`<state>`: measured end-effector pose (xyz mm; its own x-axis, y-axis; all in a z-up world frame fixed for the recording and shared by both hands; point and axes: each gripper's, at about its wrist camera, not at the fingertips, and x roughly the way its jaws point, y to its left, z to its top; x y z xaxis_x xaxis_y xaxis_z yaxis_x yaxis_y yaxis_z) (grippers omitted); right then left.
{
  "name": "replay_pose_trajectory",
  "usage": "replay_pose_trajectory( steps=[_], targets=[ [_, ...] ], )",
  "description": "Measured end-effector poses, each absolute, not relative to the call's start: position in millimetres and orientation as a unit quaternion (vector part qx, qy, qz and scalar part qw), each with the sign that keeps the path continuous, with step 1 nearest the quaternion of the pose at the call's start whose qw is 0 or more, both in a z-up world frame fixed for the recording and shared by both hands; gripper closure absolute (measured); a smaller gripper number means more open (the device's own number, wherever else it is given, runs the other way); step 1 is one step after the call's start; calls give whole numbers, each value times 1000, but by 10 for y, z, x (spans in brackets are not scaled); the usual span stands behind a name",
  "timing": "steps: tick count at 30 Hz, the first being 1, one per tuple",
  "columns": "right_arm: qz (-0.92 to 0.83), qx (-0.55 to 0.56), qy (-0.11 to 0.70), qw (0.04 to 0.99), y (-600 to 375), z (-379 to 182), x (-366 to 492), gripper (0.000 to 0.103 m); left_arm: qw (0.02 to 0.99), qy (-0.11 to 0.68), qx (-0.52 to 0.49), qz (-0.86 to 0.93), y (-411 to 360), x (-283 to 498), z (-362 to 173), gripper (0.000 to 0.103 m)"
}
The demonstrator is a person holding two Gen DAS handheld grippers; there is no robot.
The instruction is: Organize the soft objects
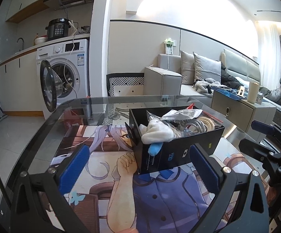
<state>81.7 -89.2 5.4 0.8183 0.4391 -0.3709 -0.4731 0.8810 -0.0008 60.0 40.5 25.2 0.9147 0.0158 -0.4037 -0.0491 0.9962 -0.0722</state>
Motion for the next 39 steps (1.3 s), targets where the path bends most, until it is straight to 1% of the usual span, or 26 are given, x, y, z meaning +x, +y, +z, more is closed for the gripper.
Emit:
replay_pose_trajectory(
  steps=[39],
  targets=[
    [245,-45,179,952,-893,49,829,1,980,196,-33,15,372,543,272,0]
  ],
)
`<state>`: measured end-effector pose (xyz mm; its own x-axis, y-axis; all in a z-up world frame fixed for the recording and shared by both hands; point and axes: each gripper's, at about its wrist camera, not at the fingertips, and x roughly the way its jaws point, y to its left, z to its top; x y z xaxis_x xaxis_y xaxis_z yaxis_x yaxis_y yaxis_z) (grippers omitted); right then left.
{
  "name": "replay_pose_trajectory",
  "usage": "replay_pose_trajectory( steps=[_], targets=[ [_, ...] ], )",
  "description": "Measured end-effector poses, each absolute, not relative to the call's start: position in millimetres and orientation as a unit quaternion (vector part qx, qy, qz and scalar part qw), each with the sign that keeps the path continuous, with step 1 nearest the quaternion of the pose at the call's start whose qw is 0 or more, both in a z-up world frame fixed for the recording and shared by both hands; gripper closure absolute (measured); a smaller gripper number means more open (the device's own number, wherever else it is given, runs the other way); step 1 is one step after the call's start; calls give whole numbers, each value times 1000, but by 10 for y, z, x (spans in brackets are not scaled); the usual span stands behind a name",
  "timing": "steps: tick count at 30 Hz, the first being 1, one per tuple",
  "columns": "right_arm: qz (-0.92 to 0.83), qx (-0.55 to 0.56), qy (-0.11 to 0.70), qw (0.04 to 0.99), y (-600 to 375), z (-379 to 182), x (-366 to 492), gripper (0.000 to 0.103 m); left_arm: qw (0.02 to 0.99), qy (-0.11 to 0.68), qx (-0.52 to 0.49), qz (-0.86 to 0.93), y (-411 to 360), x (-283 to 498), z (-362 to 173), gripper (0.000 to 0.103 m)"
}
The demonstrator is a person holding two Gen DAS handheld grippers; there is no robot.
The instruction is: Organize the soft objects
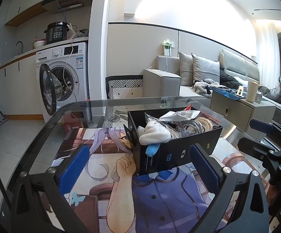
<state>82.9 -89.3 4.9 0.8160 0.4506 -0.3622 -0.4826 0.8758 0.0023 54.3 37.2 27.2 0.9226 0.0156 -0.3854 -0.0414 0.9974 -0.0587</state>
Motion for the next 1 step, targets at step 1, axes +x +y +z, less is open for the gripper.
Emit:
replay_pose_trajectory(
  steps=[1],
  targets=[
    [245,-45,179,952,-893,49,829,1,979,198,-33,14,377,548,271,0]
  ],
)
